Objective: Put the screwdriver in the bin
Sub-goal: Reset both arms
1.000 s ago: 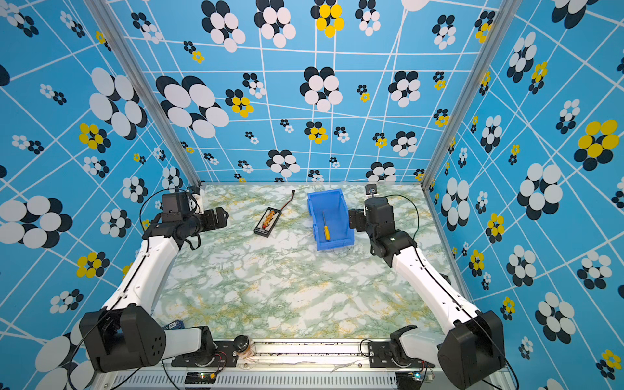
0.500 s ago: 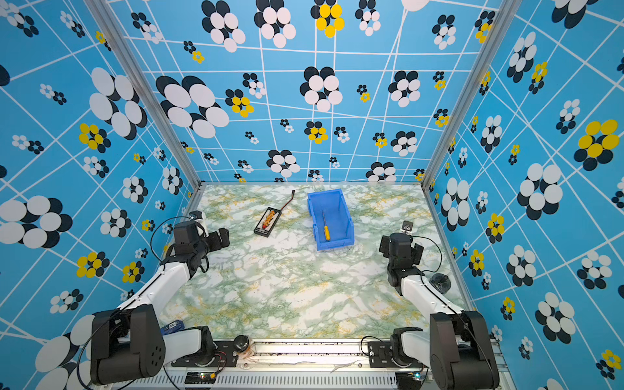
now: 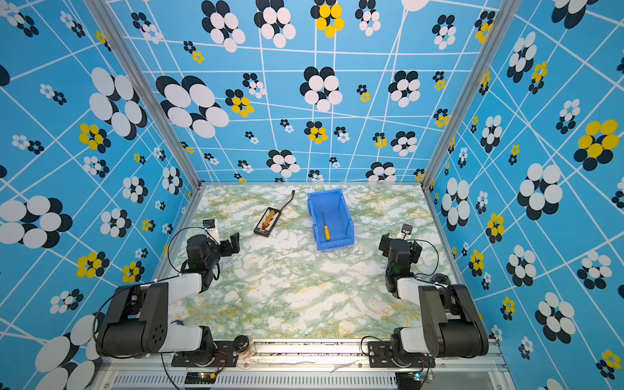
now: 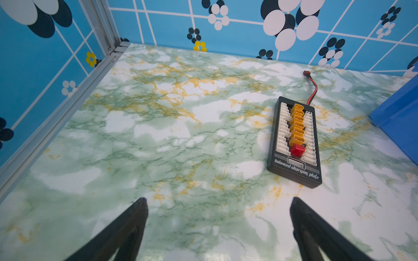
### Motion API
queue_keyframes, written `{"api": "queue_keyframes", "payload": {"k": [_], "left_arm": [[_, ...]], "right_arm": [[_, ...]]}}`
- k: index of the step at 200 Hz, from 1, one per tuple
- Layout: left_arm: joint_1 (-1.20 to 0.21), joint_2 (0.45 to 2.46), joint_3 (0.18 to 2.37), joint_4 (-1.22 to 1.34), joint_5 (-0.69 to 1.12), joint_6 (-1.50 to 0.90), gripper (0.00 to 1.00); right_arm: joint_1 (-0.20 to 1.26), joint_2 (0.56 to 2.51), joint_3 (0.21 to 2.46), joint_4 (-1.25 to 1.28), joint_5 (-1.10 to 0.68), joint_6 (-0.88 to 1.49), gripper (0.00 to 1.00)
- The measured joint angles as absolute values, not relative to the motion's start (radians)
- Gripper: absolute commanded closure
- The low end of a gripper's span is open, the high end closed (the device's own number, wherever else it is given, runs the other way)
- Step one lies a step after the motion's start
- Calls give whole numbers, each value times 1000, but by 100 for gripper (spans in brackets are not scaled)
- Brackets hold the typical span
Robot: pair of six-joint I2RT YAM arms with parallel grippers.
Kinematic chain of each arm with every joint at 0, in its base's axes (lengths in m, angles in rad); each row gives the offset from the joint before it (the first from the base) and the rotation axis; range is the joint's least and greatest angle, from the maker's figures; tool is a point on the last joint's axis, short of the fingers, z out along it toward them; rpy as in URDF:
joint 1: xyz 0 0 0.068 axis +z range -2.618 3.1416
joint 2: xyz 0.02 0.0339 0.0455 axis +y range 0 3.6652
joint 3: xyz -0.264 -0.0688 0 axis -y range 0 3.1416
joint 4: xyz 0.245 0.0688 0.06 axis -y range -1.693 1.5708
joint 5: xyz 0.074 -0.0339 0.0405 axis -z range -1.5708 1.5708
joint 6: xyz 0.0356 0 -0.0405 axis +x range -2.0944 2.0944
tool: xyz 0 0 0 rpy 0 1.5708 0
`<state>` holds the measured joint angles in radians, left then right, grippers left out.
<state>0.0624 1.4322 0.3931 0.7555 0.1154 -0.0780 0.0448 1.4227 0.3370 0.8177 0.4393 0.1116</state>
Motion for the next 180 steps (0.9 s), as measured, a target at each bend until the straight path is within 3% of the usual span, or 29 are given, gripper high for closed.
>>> {"api": "queue_keyframes", "payload": {"k": [74,180], "left_arm": [[15,1538,314,1017,104,-37,1],[13,1546,355,960,51,-33,1]], "right_arm": [[38,1542,350,899,303,81,1],[38,1542,359,902,259,62,1]]}}
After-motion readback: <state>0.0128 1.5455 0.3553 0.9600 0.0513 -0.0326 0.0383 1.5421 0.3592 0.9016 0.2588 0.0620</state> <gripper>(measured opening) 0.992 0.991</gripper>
